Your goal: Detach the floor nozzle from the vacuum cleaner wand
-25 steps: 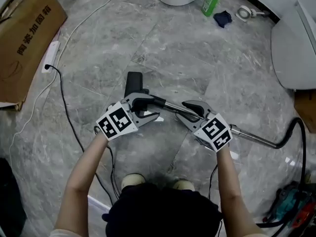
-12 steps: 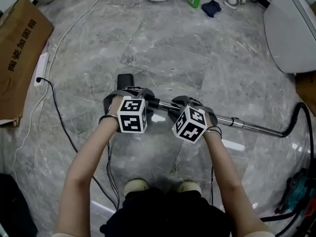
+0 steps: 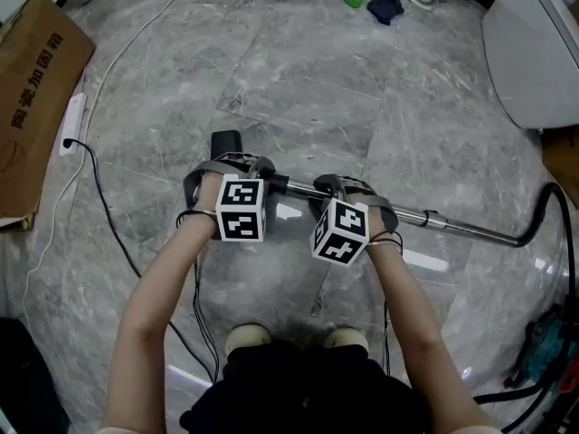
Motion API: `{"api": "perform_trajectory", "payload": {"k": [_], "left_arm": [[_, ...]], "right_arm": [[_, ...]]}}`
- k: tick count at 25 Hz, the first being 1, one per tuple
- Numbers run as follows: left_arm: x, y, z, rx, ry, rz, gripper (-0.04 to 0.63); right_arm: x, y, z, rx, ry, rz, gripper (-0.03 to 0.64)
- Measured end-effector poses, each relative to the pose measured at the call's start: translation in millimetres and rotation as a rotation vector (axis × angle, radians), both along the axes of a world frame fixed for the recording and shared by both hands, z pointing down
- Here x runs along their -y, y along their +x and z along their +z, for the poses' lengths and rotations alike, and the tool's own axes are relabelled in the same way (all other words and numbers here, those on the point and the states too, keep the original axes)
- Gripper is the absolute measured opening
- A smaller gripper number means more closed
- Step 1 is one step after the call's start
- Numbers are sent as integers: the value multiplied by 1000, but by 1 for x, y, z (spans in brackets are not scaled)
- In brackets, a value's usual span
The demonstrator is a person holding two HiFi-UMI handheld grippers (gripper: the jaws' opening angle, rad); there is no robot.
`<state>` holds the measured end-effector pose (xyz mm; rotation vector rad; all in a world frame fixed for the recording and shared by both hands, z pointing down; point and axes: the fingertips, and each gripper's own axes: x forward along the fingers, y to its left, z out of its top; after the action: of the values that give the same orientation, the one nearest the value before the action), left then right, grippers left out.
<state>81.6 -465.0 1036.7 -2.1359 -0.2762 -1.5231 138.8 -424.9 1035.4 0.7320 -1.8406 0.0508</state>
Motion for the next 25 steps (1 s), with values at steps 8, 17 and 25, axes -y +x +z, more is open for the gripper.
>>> {"api": "perform_trajectory", "payload": {"k": [8, 17, 25], "left_arm": [[-20, -13, -1, 8, -28, 25, 189], [-14, -56, 8, 200, 19, 82, 187], [42, -116, -12, 207, 60, -35, 186]], "right_arm": [[-20, -8, -4, 63, -14, -3, 155], [-38, 7, -1, 24, -66, 0, 152], [-48, 46, -2, -43, -80, 16, 150]]}}
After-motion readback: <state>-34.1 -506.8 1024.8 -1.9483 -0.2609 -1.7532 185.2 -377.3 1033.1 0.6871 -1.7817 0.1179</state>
